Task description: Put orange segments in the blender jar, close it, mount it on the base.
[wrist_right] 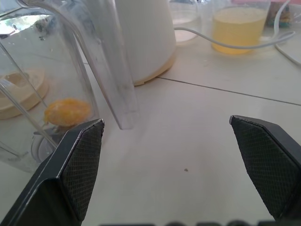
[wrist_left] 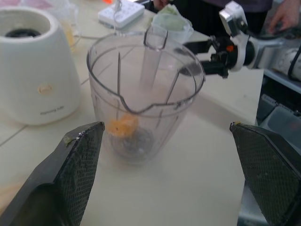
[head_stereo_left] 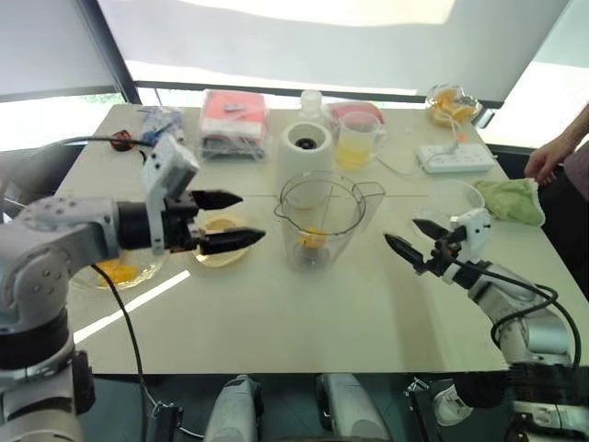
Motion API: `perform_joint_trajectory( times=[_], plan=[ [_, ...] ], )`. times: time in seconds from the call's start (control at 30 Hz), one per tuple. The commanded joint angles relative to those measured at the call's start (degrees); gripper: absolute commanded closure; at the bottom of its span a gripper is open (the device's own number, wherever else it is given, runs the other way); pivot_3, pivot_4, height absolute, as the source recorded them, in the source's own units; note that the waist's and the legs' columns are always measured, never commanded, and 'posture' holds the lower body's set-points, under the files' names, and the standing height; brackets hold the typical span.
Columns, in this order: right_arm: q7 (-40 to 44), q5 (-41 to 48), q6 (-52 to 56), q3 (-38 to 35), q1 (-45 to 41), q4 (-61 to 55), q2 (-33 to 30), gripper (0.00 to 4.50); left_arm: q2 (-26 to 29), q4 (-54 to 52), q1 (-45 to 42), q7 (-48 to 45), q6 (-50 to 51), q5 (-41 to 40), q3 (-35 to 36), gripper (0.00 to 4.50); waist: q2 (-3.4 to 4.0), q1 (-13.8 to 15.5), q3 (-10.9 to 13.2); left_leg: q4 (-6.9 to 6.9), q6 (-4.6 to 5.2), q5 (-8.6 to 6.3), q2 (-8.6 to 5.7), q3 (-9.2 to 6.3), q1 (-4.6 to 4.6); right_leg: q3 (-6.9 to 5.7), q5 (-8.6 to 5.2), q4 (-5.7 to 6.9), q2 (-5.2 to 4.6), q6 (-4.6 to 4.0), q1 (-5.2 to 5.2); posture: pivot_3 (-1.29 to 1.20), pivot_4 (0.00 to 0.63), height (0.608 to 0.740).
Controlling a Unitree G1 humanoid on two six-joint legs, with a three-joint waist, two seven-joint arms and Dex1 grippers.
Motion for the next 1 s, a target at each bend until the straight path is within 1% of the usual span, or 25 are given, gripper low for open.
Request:
perform_joint_trajectory(
  times=[0.03,0.2,0.4,0.7,0.87,1.0],
  plan=[
    [1.48,-0.71,-1.69,0.54,-2.74,1.07,0.12,0.0,1.79,-3.09,1.8,1.92,-1.51,-2.08,2.67,0.05,0.0,0.0,0.0,0.0,0.0,0.0,0.0,0.01,0.0,0.0,0.0,0.0,0.0,0.0,0.0,0.0,0.15,0.74],
    [2.37,-2.56,-3.35,2.68,-6.56,5.07,1.72,0.0,2.98,-3.59,3.58,4.09,-2.76,-4.08,2.67,0.05,0.0,0.04,0.0,0.01,0.0,0.0,-0.01,0.01,0.0,0.0,-0.08,0.0,-0.01,-0.15,0.01,0.0,0.15,0.74],
    [2.93,-4.67,-6.15,4.13,-10.09,10.13,3.71,0.0,4.27,-3.26,4.52,5.88,-4.42,-5.81,1.91,0.05,0.0,-0.02,0.0,0.0,0.0,0.0,-0.01,0.02,0.0,0.0,-0.07,-0.02,-0.01,-0.13,0.01,0.0,0.15,0.74],
    [2.37,-8.53,-12.31,5.65,-14.75,18.38,8.01,0.0,4.81,-3.25,5.48,8.58,-6.41,-7.36,0.05,0.05,0.01,-0.07,0.0,0.0,-0.01,0.0,0.0,0.03,0.0,0.0,-0.07,-0.01,-0.01,-0.13,0.0,0.0,0.15,0.74],
    [2.6,-9.54,-13.88,6.05,-15.94,19.86,9.04,0.0,5.38,-3.31,6.16,9.61,-7.08,-8.07,-0.39,0.05,0.01,-0.07,0.0,0.0,-0.01,0.0,0.0,0.03,0.0,0.0,0.01,-0.02,-0.02,0.0,0.0,0.0,0.15,0.74],
    [3.36,-9.25,-12.62,5.97,-14.67,18.0,8.3,0.0,6.41,-3.43,6.93,10.0,-7.74,-8.29,-0.7,0.05,0.01,-0.05,0.0,-0.01,-0.01,0.0,0.0,0.03,0.0,0.0,0.0,-0.02,-0.02,0.0,0.0,0.0,0.15,0.74]
  ],
)
